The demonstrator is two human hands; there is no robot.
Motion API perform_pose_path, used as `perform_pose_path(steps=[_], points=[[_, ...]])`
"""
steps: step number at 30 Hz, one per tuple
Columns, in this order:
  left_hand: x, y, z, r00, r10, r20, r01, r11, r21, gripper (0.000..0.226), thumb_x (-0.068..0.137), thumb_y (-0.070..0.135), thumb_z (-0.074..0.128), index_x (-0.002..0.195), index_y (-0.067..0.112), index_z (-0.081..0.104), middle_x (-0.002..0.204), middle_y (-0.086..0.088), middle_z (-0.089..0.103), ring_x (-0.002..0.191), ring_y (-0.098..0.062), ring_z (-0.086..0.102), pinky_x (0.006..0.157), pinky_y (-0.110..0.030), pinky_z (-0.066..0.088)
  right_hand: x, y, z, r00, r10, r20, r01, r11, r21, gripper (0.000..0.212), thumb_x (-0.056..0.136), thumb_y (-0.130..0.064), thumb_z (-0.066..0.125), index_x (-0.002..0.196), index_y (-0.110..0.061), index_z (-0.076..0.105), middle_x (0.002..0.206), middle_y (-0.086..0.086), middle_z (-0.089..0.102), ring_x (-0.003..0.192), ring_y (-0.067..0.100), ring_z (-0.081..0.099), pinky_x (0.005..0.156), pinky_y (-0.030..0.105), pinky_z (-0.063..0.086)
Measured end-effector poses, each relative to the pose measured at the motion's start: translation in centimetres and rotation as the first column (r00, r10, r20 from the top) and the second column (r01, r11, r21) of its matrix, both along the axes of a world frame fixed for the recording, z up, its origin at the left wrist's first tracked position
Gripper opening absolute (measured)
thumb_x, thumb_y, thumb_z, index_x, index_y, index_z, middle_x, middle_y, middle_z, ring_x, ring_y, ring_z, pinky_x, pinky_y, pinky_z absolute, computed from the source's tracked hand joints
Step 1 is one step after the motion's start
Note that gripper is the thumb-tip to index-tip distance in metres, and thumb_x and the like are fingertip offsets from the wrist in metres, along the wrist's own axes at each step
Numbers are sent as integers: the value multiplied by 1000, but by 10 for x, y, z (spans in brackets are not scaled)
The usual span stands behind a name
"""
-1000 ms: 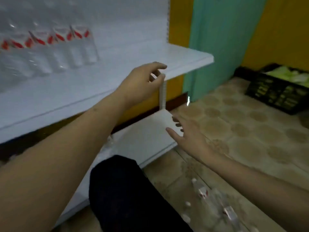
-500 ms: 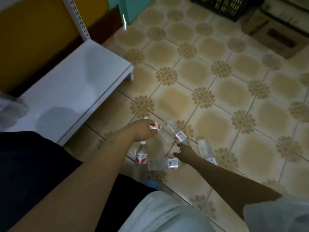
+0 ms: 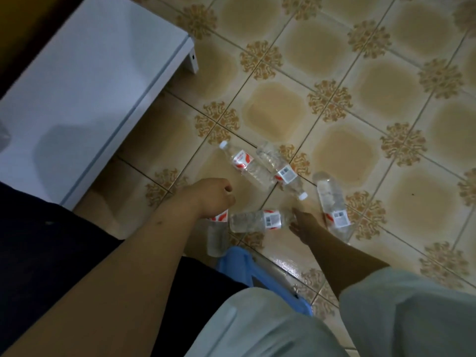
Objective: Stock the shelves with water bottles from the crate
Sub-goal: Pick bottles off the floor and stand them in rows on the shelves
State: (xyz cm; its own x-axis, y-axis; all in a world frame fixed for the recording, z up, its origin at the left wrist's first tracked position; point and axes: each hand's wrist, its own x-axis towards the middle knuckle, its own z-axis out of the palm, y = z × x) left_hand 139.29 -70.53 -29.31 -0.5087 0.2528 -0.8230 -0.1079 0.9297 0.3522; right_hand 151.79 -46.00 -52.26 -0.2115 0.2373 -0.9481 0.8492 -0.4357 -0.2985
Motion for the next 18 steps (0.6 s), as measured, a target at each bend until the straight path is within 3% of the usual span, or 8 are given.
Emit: perform_pose_path(steps=[3,6,8,10,12,14,16,18], points=[[0,-4,-1,1000,-2,-3,2,1000,-9,41,99,29,48,139,17,50,133,-8,57,104,-20,58,84,-28,45,-18,3,-1,997,-66,42,69,995,-69,16,92,-30,63,94,-15,58,76,6,64,69,21,63,63,33,53],[-3,-7,-3,1000,13,0,-13,1000,-13,42,99,29,50,139,17,50,134,-9,55,102,-18,54,81,-27,42,-41,-6,9,1000,-22,8,22,998,-55,12,91,-13,61,83,-14,53,46,3,59,50,19,61,49,30,53],[-4,-6,-4,1000,18,0,-18,1000,-9,42,98,30,51,138,18,50,134,-10,55,102,-18,53,80,-27,42,-53,-13,21,994,94,-65,-87,991,104,9,86,-13,69,81,-13,62,66,10,67,68,25,66,61,37,58],[-3,-5,-5,1000,12,4,-12,1000,-9,42,99,29,51,139,17,50,135,-10,55,101,-17,52,73,-23,41,-61,-18,38,955,241,-172,-190,945,265,16,80,-26,77,85,-12,72,88,12,71,80,27,69,72,38,60],[-2,-6,-7,999,28,15,-28,1000,-3,43,99,28,52,140,17,48,136,-11,54,99,-16,52,63,-19,39,-65,-23,64,896,374,-241,-281,896,343,37,73,-41,79,96,-11,75,92,10,72,81,25,71,75,39,61],[-2,-6,-7,1000,28,14,-28,1000,13,47,97,29,55,142,17,45,138,-11,52,99,-17,53,60,-18,40,-70,-22,94,829,463,-315,-317,851,418,33,78,-39,78,96,-12,76,86,9,72,76,26,70,73,39,61],[-2,-8,-5,1000,21,1,-21,1000,18,58,94,33,61,146,19,39,140,-10,49,105,-19,55,67,-21,45,-77,-16,128,780,449,-436,-272,870,410,17,86,-24,74,94,-9,75,83,9,71,73,23,66,71,38,58],[-1,-11,-3,999,-19,-49,19,1000,0,81,84,42,71,150,24,29,143,-8,45,119,-25,52,87,-30,48,-88,-10,169,740,377,-557,-233,921,314,13,89,-15,69,97,-5,73,84,6,72,74,16,66,70,33,58]])
